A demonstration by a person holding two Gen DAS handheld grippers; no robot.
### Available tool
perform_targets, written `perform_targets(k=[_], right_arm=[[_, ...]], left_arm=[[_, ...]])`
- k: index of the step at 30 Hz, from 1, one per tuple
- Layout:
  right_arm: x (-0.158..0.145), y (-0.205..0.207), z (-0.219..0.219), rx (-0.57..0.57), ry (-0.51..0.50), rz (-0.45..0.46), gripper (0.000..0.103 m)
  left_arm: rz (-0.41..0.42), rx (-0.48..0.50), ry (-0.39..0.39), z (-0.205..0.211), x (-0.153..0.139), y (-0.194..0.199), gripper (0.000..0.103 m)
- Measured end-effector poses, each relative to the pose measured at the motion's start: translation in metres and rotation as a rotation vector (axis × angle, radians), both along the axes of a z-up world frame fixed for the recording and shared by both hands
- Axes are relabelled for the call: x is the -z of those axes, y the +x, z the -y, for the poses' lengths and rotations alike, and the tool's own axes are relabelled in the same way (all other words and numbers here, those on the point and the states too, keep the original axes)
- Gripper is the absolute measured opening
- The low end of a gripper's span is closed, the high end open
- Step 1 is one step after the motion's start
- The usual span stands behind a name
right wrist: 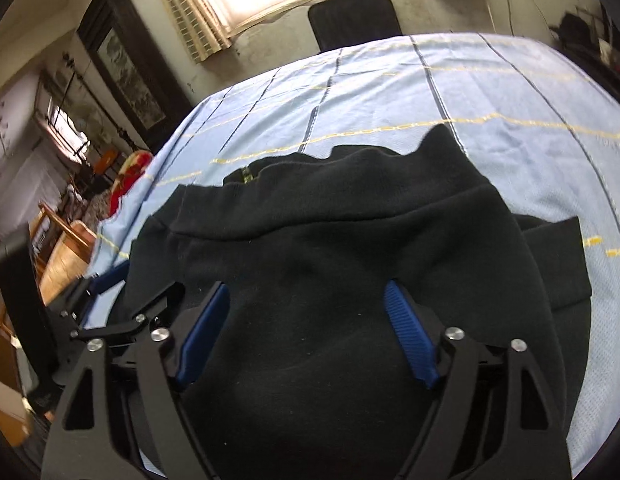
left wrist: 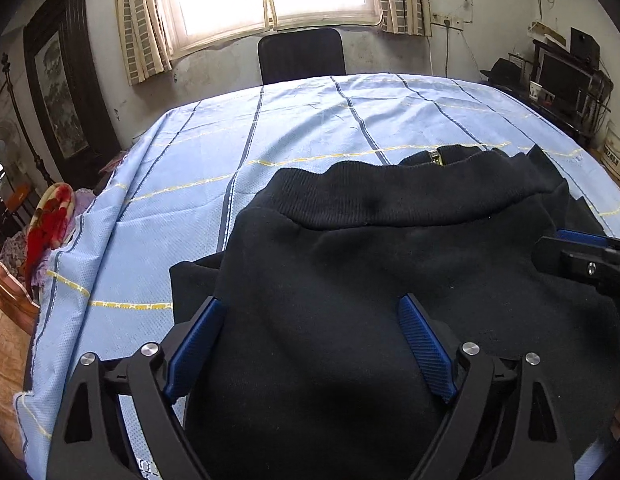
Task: Fold large clothes
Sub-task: 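Press the folded black hoodie flat with both open grippers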
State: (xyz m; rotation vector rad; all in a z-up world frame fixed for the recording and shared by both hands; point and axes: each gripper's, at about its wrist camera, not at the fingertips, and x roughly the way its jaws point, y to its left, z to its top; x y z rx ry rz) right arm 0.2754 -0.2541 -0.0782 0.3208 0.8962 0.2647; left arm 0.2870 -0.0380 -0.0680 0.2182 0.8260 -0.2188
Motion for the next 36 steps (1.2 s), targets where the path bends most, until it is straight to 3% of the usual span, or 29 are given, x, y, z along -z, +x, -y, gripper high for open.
perform_targets(k=[5, 14, 20, 27, 36], right_arm=[[0.003, 0.000, -0.009, -0.016, -0.047, 0.012, 0.084], [-0.001, -0.002, -0.011, -0.019, -0.068, 0.002, 0.085], [-0.021, -0.018, 0.014, 0.036, 0.068, -0.008, 0.084], [-0.036, -0.057, 0.031, 0.113, 0.096, -0.019, 0.084], [-0.032, -0.124, 0.068, 0.286, 0.191, -0.042, 0.085]], left_arm=[[-0.020, -0.027, -0.016, -0.005, 0.003, 0.006, 0.100], [-0.021, -0.028, -0.031, -0.009, 0.000, 0.006, 0.099], [0.019, 0.004, -0.059, -0.006, -0.015, -0.007, 0.099], [0.079, 0.066, -0.092, 0.002, -0.032, -0.029, 0.099], [0.033, 0.139, -0.113, 0.014, -0.026, -0.039, 0.099]])
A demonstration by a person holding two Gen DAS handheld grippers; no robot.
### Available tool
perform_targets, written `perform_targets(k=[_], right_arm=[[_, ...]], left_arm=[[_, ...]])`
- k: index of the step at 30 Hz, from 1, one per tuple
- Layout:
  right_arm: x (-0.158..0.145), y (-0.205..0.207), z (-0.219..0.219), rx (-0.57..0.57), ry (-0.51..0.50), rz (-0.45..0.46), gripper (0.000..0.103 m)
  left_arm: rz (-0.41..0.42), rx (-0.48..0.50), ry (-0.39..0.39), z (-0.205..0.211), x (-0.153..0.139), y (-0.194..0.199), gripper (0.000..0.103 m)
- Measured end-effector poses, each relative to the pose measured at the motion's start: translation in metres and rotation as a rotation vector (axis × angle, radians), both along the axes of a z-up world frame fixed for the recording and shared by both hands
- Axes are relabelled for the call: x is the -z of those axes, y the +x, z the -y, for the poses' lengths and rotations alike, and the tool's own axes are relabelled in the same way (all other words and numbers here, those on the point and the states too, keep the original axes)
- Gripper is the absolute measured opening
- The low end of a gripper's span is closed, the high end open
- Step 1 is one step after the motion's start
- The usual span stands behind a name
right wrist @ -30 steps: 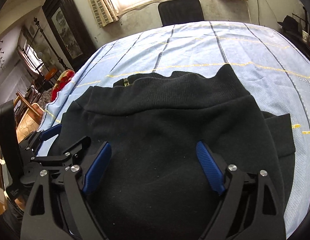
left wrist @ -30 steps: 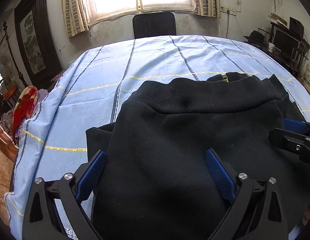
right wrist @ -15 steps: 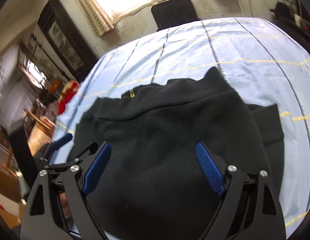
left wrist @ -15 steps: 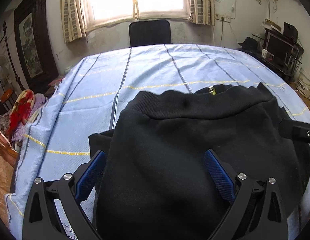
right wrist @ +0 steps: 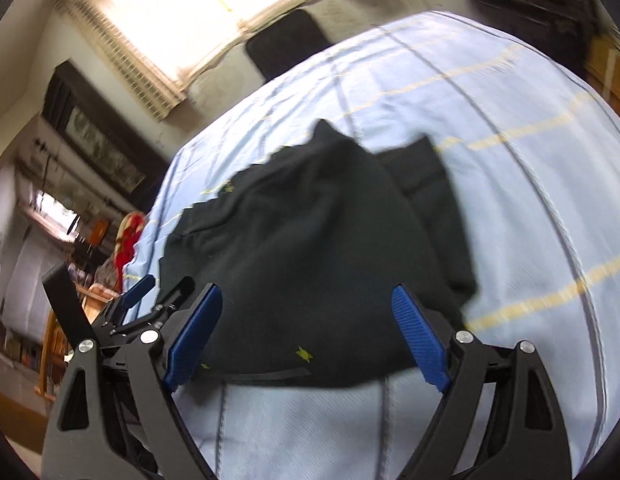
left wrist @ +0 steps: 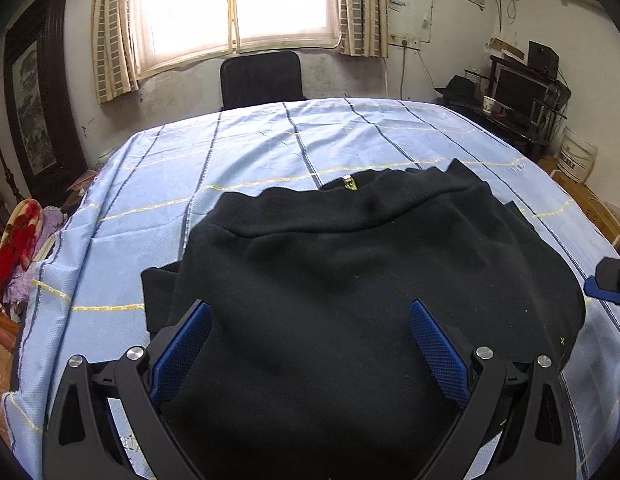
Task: Fold large clothes
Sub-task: 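Press the folded black hoodie flat with both open grippers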
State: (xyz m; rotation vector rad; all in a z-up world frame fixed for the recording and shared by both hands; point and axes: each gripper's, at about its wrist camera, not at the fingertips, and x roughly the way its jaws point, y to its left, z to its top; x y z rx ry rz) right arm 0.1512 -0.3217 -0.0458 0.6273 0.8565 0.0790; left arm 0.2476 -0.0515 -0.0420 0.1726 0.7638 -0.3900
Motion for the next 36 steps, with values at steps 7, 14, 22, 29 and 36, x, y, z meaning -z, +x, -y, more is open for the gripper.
perform_targets(k=[7, 14, 22, 29, 36], right_arm=[[0.034, -0.041, 0.031, 0.131, 0.151, -0.061, 0.085], [0.058, -0.046, 0.030, 0.203, 0.235, -0.117, 0.080], [0.062, -0.029, 0.029, 0.336, 0.254, -0.092, 0.074], [0.064, -0.021, 0.028, 0.401, 0.290, -0.077, 0.061], [0.064, -0.010, 0.022, 0.406, 0.252, -0.063, 0.059]], left_arm=[[-0.054, -0.019, 0.032, 0.001, 0.017, 0.009, 0.099], [-0.102, -0.030, 0.018, -0.004, 0.026, 0.018, 0.100], [-0.112, -0.035, 0.020, -0.003, 0.028, 0.020, 0.100], [-0.116, -0.039, 0.018, -0.004, 0.027, 0.021, 0.100], [-0.116, -0.041, 0.018, -0.004, 0.027, 0.022, 0.100]])
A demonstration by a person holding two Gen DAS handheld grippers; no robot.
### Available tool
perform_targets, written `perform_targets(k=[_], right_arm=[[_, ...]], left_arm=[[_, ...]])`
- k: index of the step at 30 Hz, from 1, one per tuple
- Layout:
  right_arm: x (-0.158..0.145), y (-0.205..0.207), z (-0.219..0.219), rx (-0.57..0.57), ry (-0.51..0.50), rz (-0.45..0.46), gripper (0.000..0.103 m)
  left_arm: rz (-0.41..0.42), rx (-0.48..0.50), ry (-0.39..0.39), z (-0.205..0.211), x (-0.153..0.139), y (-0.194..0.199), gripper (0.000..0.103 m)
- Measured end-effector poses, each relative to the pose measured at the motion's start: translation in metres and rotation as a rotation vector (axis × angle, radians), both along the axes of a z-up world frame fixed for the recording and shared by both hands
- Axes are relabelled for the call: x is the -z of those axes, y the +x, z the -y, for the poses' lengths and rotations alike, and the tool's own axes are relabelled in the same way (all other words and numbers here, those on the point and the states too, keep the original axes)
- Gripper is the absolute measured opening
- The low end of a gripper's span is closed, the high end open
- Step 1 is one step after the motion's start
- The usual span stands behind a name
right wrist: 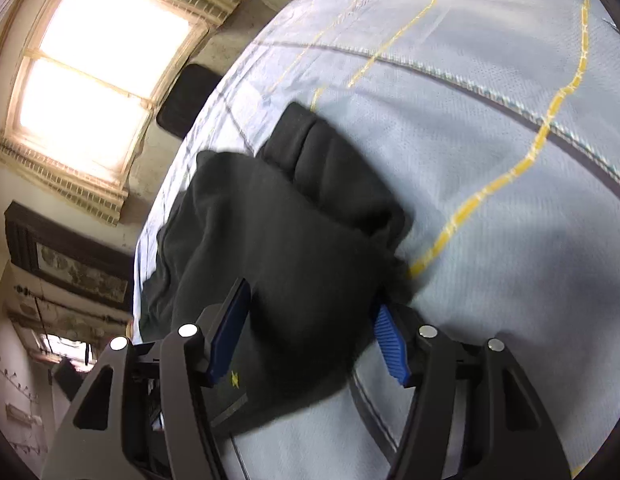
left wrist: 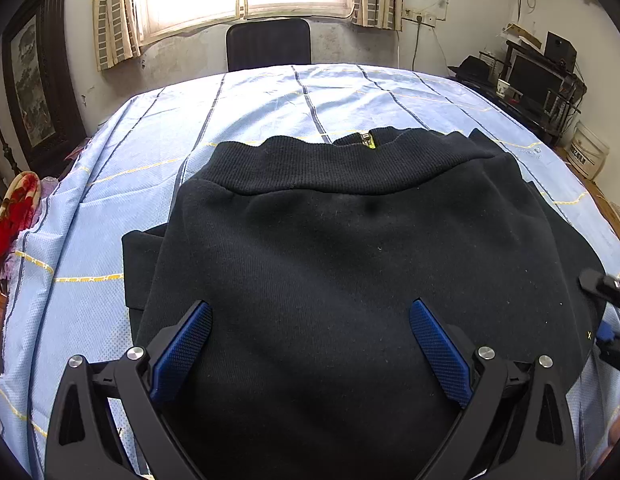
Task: Fold large clothes
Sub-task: 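Press the folded black hoodie flat with both open grippers, then grasp one end of the bundle with both grippers and fold it over in half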
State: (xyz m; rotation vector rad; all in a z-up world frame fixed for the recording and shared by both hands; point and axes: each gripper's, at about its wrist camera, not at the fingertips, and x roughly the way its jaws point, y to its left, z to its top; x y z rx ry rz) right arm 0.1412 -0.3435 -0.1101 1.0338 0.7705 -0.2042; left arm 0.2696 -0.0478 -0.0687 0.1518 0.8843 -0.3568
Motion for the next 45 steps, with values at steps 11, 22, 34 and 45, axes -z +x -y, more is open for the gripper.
perform_targets(k=[11, 22, 34, 45], right_arm=[[-0.002, 0.012, -0.006, -0.004, -0.085, -0.013, 0.039], [-0.020, 0.026, -0.018, -0.056, -0.213, -0.021, 0.024], [-0.093, 0.042, -0.080, -0.196, -0.511, 0.088, 0.018], [-0.150, 0.044, -0.214, -0.464, -0.892, 0.283, 0.017]], left_arm=[[0.016, -0.014, -0.004, -0.002, -0.002, 0.000, 0.078], [-0.011, -0.014, -0.031, -0.011, -0.003, 0.006, 0.075], [-0.068, -0.088, -0.250, -0.082, -0.043, 0.030, 0.043], [-0.025, -0.099, -0.449, -0.142, -0.087, 0.024, 0.066]])
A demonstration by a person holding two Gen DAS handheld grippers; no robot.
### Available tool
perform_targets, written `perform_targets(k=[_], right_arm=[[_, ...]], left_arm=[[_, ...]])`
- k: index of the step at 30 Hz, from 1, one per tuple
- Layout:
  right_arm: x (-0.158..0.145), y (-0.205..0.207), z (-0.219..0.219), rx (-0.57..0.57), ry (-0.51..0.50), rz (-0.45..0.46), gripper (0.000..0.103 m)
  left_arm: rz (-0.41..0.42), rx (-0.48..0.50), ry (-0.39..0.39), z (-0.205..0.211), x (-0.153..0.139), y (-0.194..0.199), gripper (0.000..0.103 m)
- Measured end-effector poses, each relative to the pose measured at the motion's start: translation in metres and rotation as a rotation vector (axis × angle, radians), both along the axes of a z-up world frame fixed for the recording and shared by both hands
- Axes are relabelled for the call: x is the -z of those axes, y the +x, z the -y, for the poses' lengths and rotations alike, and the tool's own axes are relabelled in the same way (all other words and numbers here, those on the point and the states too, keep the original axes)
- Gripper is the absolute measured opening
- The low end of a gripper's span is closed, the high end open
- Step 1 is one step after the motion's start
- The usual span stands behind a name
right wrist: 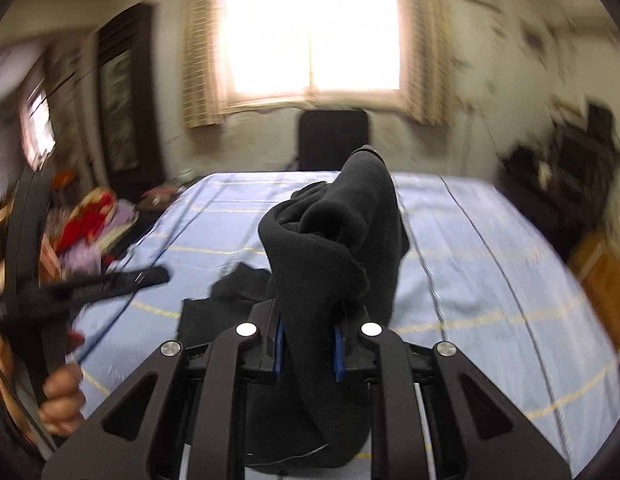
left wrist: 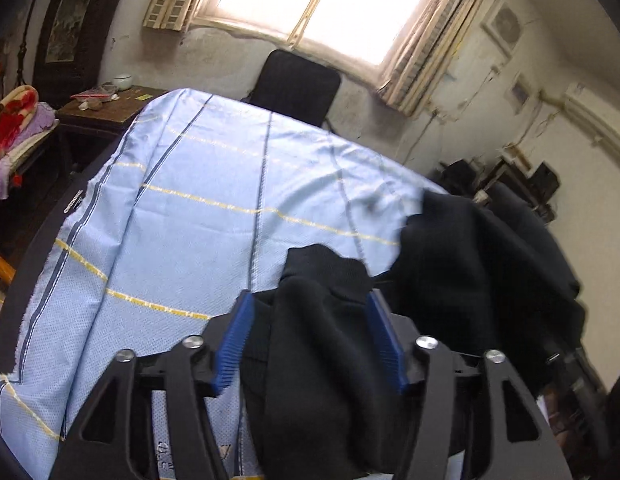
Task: Fold large clothes
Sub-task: 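Grasp one end of the bundle with both grippers and fold it over in half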
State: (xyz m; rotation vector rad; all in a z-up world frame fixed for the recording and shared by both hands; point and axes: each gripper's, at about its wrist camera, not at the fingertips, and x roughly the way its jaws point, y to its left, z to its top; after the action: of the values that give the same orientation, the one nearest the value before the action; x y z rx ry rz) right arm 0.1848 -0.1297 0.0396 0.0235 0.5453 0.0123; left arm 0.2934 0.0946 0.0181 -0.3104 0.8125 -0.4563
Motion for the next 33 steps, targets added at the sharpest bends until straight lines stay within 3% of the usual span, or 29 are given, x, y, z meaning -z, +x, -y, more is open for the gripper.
perform_targets(k=[4, 8, 14, 19, 24, 26, 28, 29, 31, 33], right_arm=[[0.011, 0.002, -0.038, -0.089, -0.087, -0.006, 0.017], [0.030, 0.004, -0.069, -0.166, -0.168, -0.030, 0.017], [0.046, -0.002, -0.099, -0.239, -0.252, -0.022, 0.017], [0.055, -0.008, -0.109, -0.283, -0.293, -0.030, 0.017], [0.060, -0.012, -0.123, -0.361, -0.313, -0.040, 0.017], [0.063, -0.014, -0.134, -0.394, -0.340, -0.039, 0.017], [0.067, -0.011, -0.142, -0.413, -0.365, -0.051, 0.017], [0.069, -0.009, -0.142, -0.418, -0.363, -0.061, 0.017], [0.078, 0.001, -0.140, -0.430, -0.339, -0.112, 0.018], [0.087, 0.009, -0.139, -0.449, -0.330, -0.154, 0.019]], left_arm=[[0.030, 0.057, -0.084, -0.007, -0.014, -0.006, 0.084], [0.000, 0.124, -0.156, -0.006, -0.013, -0.005, 0.094], [-0.074, 0.146, -0.167, -0.003, 0.004, 0.006, 0.095], [-0.164, 0.136, -0.246, -0.013, 0.021, 0.020, 0.095], [-0.131, 0.167, -0.281, -0.019, 0.017, 0.018, 0.095], [-0.132, 0.189, -0.237, -0.013, 0.020, 0.016, 0.095], [-0.144, 0.164, -0.172, -0.011, 0.030, 0.018, 0.092], [-0.168, 0.154, -0.160, -0.013, 0.037, 0.020, 0.079], [-0.228, 0.141, -0.163, -0.019, 0.056, 0.031, 0.061], [-0.284, 0.120, -0.152, -0.024, 0.074, 0.040, 0.054]])
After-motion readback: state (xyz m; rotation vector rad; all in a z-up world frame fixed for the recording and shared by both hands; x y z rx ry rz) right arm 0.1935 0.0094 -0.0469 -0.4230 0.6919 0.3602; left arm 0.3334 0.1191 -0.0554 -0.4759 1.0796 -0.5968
